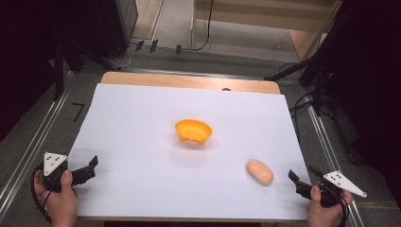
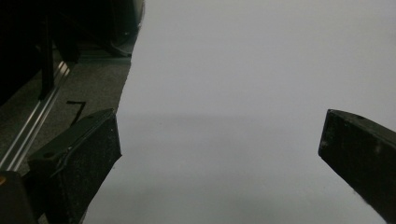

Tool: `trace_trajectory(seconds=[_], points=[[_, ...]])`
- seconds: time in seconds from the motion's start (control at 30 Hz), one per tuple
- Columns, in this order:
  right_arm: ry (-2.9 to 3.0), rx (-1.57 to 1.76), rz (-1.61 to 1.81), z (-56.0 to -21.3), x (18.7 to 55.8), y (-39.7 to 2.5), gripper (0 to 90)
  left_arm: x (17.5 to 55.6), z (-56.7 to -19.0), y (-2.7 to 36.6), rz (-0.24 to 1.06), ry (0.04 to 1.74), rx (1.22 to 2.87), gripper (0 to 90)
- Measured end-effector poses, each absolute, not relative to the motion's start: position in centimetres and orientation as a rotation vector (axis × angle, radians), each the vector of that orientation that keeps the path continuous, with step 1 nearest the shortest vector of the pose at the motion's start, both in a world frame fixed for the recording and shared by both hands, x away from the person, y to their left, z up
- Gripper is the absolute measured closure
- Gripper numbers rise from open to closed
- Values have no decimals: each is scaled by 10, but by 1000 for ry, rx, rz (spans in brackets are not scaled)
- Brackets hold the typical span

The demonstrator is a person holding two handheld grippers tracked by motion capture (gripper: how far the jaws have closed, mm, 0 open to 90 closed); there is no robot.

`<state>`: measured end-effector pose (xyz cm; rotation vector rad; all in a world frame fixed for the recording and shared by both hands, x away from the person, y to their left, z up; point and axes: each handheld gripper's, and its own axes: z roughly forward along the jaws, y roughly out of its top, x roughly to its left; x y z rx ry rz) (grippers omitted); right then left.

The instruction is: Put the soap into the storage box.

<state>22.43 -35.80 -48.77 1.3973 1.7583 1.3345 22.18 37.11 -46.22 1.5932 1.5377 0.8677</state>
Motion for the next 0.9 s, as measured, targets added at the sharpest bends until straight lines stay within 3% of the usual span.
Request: trace_trajectory(seconds=[0.3, 0.9], points=[[1793, 1348, 1259, -476, 223, -351, 170, 222, -462, 371, 869, 1540, 1592, 0], [2249, 1275, 930, -443, 250, -315, 144, 223, -462, 371, 866, 1544, 1595, 0]])
